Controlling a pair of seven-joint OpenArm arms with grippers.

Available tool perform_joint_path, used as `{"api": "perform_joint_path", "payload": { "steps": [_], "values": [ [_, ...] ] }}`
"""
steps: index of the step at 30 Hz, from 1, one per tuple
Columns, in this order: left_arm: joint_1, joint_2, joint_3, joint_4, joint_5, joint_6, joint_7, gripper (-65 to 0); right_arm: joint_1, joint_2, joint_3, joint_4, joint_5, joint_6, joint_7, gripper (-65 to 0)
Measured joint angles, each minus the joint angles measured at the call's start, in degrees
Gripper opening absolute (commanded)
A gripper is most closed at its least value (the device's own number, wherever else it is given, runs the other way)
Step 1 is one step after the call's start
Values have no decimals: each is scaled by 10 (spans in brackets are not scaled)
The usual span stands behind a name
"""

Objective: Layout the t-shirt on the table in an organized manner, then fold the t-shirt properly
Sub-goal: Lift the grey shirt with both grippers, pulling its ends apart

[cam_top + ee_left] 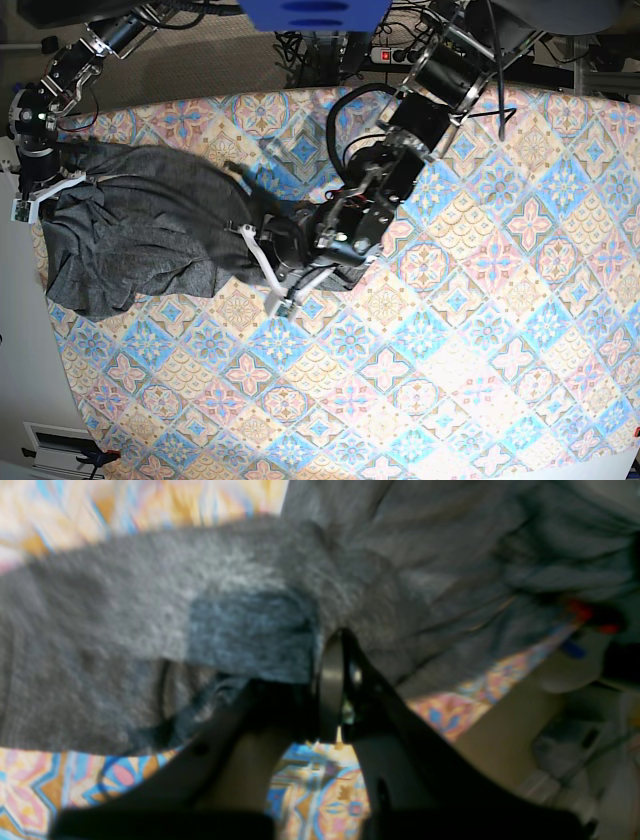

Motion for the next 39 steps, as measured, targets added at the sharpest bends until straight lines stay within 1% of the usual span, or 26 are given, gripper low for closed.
{"api": "perform_joint_path", "payload": {
  "steps": [5, 7, 9, 10, 12, 15, 16, 19, 20, 23, 25, 27, 28, 30, 32, 34, 35, 37, 39],
  "values": [
    [0, -50, 0, 36, -92, -1, 1, -650, 0, 0, 1, 1, 0, 0, 0, -650],
    [2, -78, 0, 48, -122, 2, 1, -650, 0, 0, 2, 1, 0, 0, 0, -650],
    [2, -114, 0, 81, -144, 3, 6, -650, -1, 0, 2, 2, 0, 0, 0, -650],
    [1, -130, -5, 106, -155, 5, 5, -650, -1, 0, 5, 3, 1, 0, 0, -650],
    [2, -145, -37, 144, -182, 2, 6, -650, 0, -3, 30, 15, 4, 3, -1, -650],
    [20, -147, -104, 168, -219, 1, -3, -650, -3, 0, 52, 52, -3, -3, -6, -650],
    [27, -147, -118, 168, -223, 2, -2, -650, -3, 1, 51, 61, -3, -7, -4, -650],
    [31, -148, -143, 168, -243, 3, 9, -650, 5, 0, 43, 80, 3, 0, 0, -650],
    [27, -151, -151, 168, -254, 2, 17, -650, 13, -3, 42, 81, 4, 4, -1, -650],
    [16, -160, -191, 184, -258, 3, 76, -650, 32, -3, 42, 92, 4, 2, -4, -650],
    [4, -160, -223, 194, -267, 1, 96, -650, 41, 1, 42, 94, 3, 0, -2, -650],
    [-12, -162, -235, 193, -264, 2, 102, -650, 65, 2, 37, 93, -2, 1, -11, -650],
    [-21, -164, -238, 192, -264, 1, 100, -650, 82, 7, 28, 90, -3, -1, -17, -650],
    [-41, -179, -243, 178, -272, 0, 102, -650, 114, 24, -2, 89, -1, 2, -10, -650],
    [-66, -181, -254, 139, -265, 1, 102, -650, 141, 30, -33, 90, 0, 0, 0, -650],
    [-93, -186, -257, 94, -261, 0, 100, -650, 169, 37, -69, 85, -1, 5, -12, -650],
    [-110, -186, -256, 69, -262, 1, 100, -650, 189, 44, -88, 75, -6, 2, -16, -650],
    [-141, -186, -254, 26, -260, 0, 101, -650, 237, 51, -120, 50, -31, 5, -3, -650],
    [-169, -184, -254, -20, -262, 1, 99, -650, 278, 51, -135, 14, -72, 6, 1, -650]
  ]
}}
